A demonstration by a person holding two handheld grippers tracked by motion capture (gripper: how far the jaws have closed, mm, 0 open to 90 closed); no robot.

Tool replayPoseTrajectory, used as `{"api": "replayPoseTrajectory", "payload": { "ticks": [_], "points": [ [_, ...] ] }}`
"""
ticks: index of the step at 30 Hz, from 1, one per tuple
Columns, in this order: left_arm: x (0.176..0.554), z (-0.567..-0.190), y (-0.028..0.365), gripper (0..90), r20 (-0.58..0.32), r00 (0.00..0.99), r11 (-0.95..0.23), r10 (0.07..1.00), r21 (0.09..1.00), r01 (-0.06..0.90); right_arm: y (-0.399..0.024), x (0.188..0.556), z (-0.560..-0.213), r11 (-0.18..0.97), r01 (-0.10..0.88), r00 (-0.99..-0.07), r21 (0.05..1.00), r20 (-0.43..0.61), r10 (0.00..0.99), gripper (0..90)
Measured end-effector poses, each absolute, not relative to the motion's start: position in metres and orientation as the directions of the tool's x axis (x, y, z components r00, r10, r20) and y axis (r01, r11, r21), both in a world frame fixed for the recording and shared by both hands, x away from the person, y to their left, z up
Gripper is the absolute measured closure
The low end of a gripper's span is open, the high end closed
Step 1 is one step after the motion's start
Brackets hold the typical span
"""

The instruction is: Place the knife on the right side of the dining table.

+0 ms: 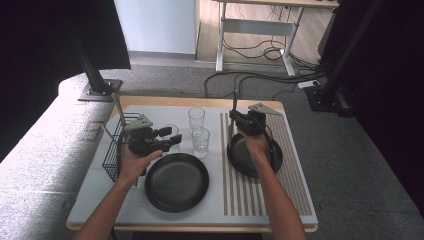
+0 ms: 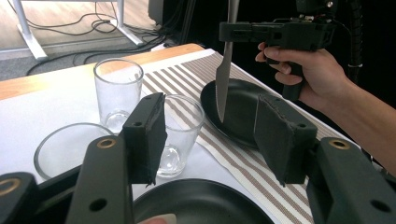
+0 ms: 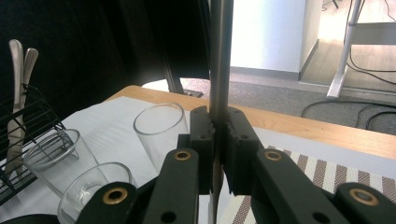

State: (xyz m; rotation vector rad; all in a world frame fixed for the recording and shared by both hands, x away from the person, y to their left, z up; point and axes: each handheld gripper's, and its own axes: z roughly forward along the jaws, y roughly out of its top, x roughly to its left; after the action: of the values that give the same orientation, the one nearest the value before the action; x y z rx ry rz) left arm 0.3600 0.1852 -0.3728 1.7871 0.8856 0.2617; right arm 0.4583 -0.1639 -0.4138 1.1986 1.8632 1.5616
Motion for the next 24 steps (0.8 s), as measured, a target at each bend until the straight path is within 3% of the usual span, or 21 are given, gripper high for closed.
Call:
{"api": "replayPoseTrajectory", "payload": {
  "ticks": [24],
  "points": [
    [0.357,-0.387,0.197,44.0,-0.260,0.699,-0.144,0.666,0.875,0.462,-0.159,0.484,-0.424,-0.045,0.340,-0.495,0.939,0.220,0.840,83.1]
  ]
}}
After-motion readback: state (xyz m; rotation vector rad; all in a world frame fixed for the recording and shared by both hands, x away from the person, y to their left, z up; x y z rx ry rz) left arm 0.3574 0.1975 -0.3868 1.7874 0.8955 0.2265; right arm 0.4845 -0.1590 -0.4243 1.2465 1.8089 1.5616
